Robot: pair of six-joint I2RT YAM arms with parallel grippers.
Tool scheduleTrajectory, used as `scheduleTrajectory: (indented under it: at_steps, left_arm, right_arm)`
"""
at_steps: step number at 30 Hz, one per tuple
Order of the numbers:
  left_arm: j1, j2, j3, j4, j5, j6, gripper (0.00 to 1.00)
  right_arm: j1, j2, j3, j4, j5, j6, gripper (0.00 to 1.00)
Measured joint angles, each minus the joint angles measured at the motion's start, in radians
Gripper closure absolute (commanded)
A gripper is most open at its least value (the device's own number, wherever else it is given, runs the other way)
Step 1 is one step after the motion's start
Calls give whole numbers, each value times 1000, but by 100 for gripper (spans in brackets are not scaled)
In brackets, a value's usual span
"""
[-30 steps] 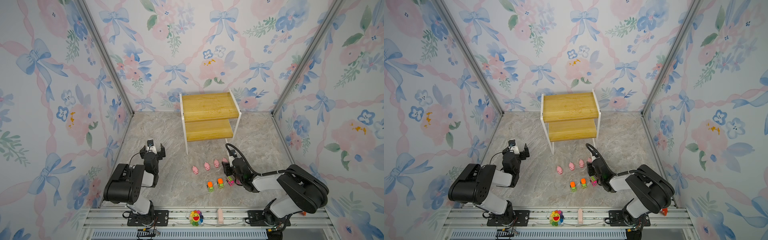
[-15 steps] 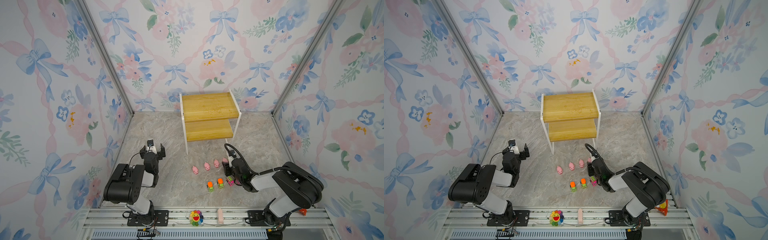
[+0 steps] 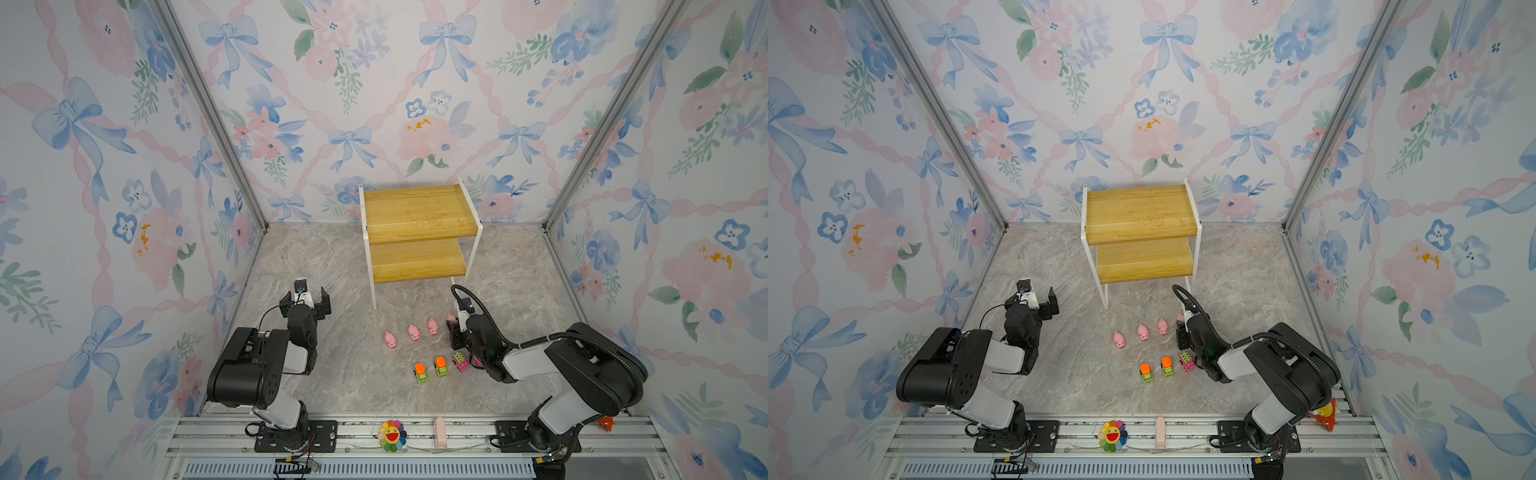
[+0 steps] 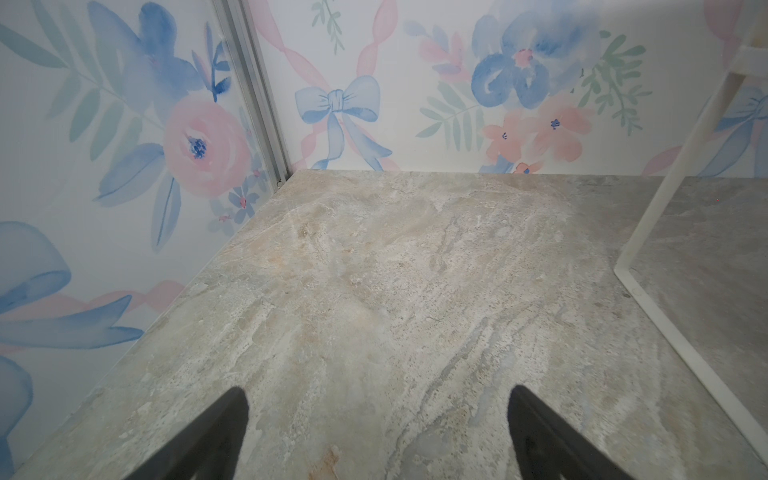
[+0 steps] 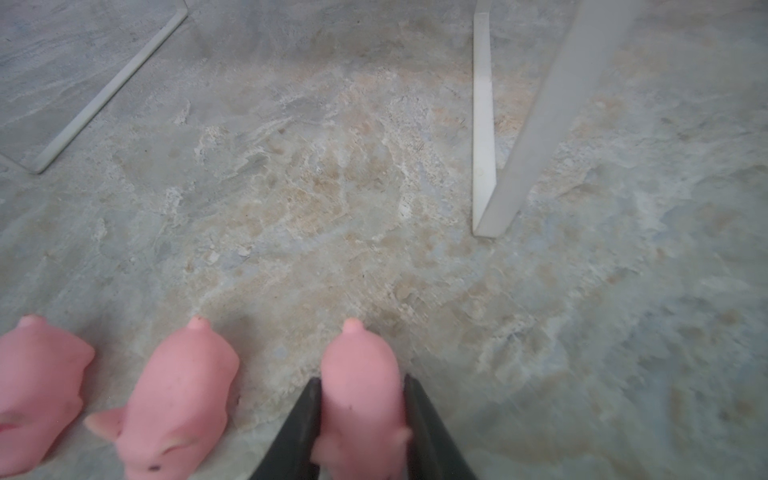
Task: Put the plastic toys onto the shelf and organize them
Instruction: 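Close the right gripper on the pink pig and lift it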
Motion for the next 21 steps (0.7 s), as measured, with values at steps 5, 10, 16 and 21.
scheduleTrajectory:
  at_steps: [5,10,16,21]
  left_arm:
    - [0,0,0,0,0,0,2]
    - [0,0,0,0,0,0,2]
    - [0,0,0,0,0,0,2]
    - [0,0,0,0,0,0,2]
  right_arm:
    - [-4,5,0,11,-12,0,74]
    - [-10,4,0,15,-31,0,77]
    - [-20,2,0,14,-52,0,78]
    - [-24,-40,0,-11,-80,0,78]
